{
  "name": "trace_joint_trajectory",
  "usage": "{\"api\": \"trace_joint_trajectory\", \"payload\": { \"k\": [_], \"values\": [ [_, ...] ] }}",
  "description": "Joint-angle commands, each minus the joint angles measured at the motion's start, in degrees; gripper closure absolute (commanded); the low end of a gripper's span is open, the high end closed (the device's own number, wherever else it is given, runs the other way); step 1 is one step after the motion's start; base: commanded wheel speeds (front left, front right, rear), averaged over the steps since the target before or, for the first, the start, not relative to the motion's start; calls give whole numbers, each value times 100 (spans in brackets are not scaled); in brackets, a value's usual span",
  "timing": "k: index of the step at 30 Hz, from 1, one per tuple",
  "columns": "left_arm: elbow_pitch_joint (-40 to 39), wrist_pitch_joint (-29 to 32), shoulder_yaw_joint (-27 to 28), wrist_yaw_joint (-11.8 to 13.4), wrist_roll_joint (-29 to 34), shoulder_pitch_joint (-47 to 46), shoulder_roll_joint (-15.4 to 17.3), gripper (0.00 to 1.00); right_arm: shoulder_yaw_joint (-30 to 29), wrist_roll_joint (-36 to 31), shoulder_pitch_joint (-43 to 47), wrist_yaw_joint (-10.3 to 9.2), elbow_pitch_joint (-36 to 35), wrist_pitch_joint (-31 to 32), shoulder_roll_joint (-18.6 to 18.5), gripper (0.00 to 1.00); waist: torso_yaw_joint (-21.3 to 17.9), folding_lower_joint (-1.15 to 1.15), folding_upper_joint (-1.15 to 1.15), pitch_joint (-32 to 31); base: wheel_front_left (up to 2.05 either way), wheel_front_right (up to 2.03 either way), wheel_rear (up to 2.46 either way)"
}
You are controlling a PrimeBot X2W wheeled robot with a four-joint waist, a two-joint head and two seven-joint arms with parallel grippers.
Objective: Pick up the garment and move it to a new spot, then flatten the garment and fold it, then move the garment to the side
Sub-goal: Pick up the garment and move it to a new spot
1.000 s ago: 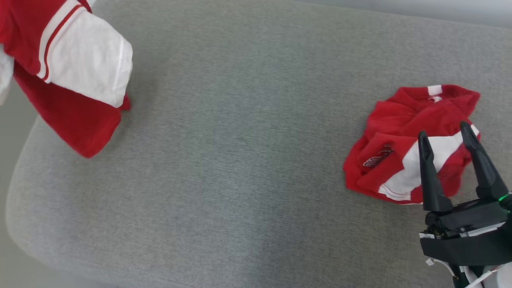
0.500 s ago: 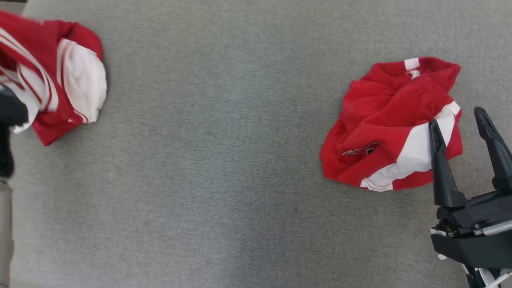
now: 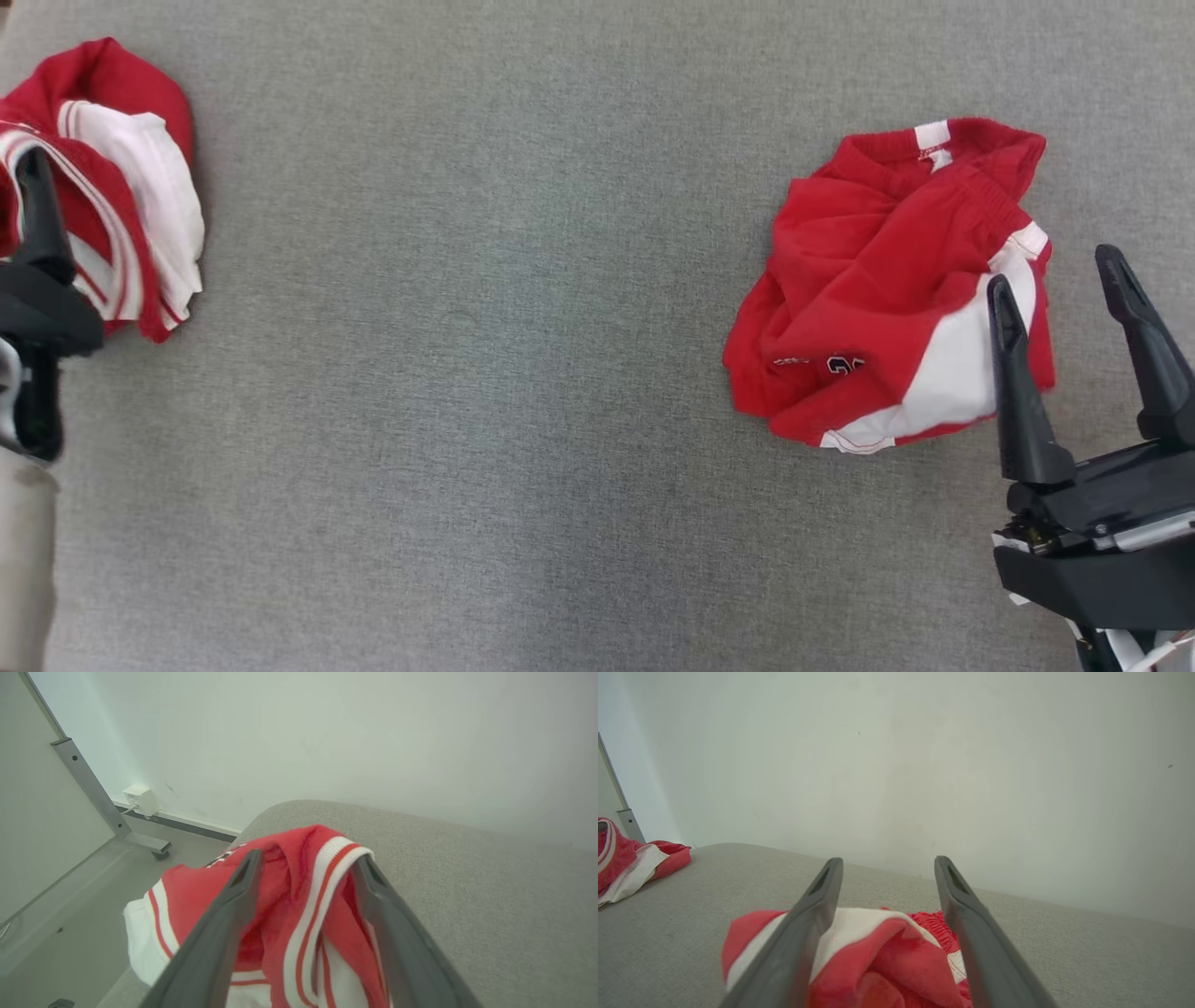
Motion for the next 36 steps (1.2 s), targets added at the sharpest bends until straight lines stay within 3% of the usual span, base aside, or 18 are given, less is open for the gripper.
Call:
{"api": "trace_joint_trajectory", "payload": {
  "k": [1,11,21,28,36],
  "values": [
    [-54,-7,15,-24,102,-90,117,0,31,6,-48,-13,61,-51,53,0,49,-1,-1,-99,0,0,0],
    [84,132,-560,-27,169,-259,317,0,150,120,25,-13,510,-356,267,0,4,-1,-1,-511,0,0,0],
    [-349,3,-994,-30,-164,76,627,0,168,217,32,-13,1055,-722,536,0,-457,-1,-1,-949,0,0,0],
    [-1441,-7,-741,37,-20,824,470,0,122,263,143,-13,1328,-865,665,0,-951,-1,-1,-1333,0,0,0],
    [-2881,-5,-277,149,280,2097,-2,0,86,300,340,-13,1662,-934,768,0,-1442,-1,-1,-1799,0,0,0]
  ]
}}
